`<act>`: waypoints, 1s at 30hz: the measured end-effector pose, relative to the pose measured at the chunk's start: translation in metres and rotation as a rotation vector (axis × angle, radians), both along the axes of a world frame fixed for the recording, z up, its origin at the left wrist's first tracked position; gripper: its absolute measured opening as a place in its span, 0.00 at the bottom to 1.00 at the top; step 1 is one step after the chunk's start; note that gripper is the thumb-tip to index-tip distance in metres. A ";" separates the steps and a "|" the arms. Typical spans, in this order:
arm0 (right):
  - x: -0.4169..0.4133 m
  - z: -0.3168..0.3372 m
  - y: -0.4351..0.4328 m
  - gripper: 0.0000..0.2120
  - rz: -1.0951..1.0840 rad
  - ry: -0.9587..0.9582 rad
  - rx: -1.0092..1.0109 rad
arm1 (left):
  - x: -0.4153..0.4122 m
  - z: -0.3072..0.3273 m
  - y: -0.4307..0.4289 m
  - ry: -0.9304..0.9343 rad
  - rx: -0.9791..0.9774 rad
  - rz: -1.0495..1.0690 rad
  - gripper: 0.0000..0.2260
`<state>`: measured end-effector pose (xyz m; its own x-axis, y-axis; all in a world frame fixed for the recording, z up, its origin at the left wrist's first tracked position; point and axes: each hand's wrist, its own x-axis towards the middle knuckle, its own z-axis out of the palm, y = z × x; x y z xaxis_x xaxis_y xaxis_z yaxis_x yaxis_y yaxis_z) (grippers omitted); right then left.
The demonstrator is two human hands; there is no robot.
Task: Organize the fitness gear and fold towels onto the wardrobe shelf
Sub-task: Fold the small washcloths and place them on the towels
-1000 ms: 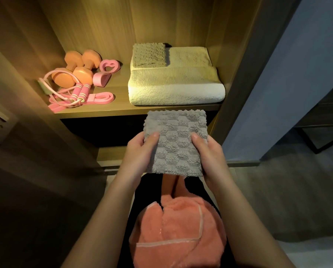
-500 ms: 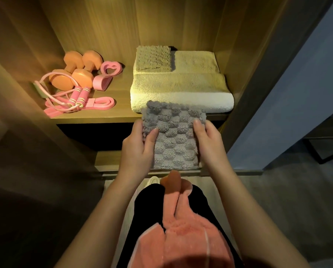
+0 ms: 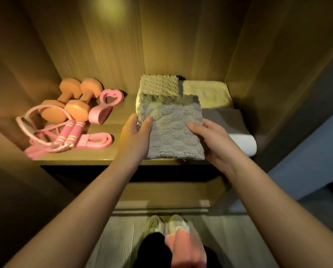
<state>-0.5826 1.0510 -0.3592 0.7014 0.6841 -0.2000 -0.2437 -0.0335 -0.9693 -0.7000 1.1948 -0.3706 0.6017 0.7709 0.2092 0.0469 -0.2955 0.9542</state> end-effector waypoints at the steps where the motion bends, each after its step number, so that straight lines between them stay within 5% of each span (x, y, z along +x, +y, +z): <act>1: 0.013 -0.001 0.010 0.05 -0.018 -0.017 -0.037 | 0.013 0.000 0.014 0.027 -0.051 -0.004 0.03; 4: 0.051 0.001 0.051 0.16 -0.122 0.030 -0.095 | 0.053 0.005 0.055 0.093 -0.184 -0.031 0.15; 6: 0.073 -0.001 0.080 0.22 -0.207 -0.033 -0.115 | 0.078 0.009 0.080 0.082 -0.091 -0.023 0.07; 10: 0.108 -0.001 0.128 0.06 -0.212 -0.239 -0.140 | 0.117 0.012 0.116 0.094 0.023 -0.026 0.03; 14: 0.131 0.002 0.167 0.22 -0.240 -0.340 -0.251 | 0.147 0.011 0.145 0.152 0.055 0.017 0.05; 19: 0.151 -0.003 0.188 0.19 -0.279 -0.496 -0.323 | 0.166 0.006 0.167 0.252 0.197 0.096 0.04; 30: 0.163 -0.026 0.207 0.22 -0.374 -0.716 -0.484 | 0.176 -0.014 0.170 0.462 0.345 0.191 0.16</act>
